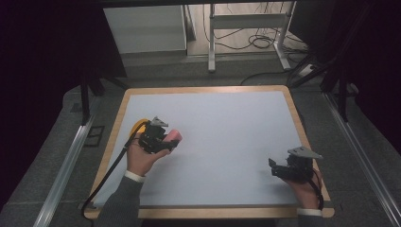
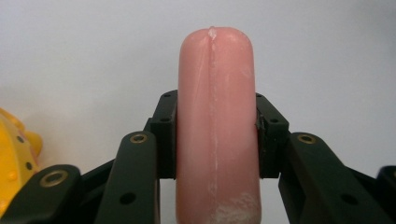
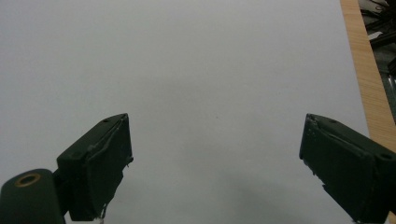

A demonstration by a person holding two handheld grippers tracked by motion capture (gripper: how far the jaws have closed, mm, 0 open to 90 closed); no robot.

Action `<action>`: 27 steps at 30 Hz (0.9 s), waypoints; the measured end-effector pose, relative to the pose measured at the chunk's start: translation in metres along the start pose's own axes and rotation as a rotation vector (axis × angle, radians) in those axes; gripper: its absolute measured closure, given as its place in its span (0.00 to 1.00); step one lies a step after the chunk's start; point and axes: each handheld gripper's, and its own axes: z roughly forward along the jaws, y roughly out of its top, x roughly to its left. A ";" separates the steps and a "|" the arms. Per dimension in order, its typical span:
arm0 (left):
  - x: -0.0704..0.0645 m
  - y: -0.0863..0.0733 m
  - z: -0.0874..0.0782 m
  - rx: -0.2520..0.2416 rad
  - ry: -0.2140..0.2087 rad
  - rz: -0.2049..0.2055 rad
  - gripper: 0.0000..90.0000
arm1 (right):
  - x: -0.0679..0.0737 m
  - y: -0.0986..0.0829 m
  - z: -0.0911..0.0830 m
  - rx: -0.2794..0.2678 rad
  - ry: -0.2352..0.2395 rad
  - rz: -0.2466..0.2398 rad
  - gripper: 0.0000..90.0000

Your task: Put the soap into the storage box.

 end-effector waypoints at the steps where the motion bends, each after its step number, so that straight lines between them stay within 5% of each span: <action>1: 0.000 0.000 0.000 0.001 0.004 -0.001 0.67 | 0.000 0.000 0.000 0.000 0.000 0.000 0.10; 27: 0.021 0.004 -0.008 -0.002 0.047 -0.032 0.67 | 0.001 0.000 0.001 0.008 -0.002 0.003 0.10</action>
